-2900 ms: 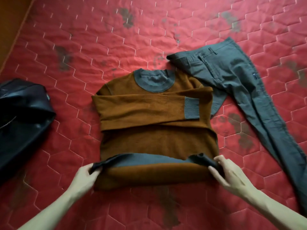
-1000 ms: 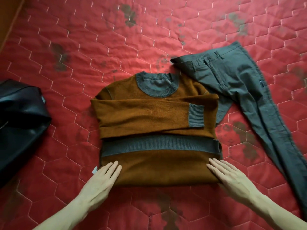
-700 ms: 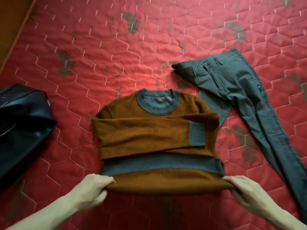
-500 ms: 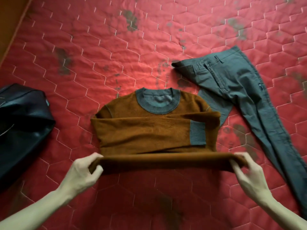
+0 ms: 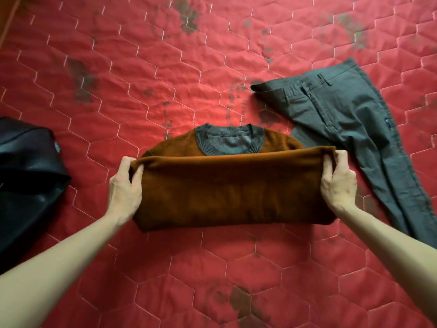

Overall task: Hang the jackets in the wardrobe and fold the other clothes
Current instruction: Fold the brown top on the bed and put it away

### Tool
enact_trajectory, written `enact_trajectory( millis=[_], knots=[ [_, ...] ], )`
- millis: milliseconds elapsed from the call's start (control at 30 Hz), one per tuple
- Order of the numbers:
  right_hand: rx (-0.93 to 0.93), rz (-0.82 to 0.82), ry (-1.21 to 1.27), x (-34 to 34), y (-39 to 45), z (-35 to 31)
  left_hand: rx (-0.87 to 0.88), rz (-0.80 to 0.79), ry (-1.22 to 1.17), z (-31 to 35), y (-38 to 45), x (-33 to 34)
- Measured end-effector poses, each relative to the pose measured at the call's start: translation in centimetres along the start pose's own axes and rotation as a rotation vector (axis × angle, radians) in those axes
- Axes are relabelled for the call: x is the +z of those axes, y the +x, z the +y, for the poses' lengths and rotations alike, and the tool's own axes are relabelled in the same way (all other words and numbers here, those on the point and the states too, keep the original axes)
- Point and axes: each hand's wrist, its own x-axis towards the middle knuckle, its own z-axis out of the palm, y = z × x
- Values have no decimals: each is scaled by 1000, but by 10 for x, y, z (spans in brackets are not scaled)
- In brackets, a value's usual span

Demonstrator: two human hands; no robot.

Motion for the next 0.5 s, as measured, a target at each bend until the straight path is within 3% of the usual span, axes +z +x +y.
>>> enact_trajectory(
  millis=[167,367,433,500],
  knots=[
    [53,15,-159,9,24,-20,-87,-18,39,-8,45,16],
    [140,38,-289,31,23,-15,-256,-129,359,-29,50,37],
    [80,121,-312,36,19,-12,-207,-52,424,-29,39,38],
    [-97,217,-355,39,15,-7,-6,55,517,-30,27,37]
  ],
)
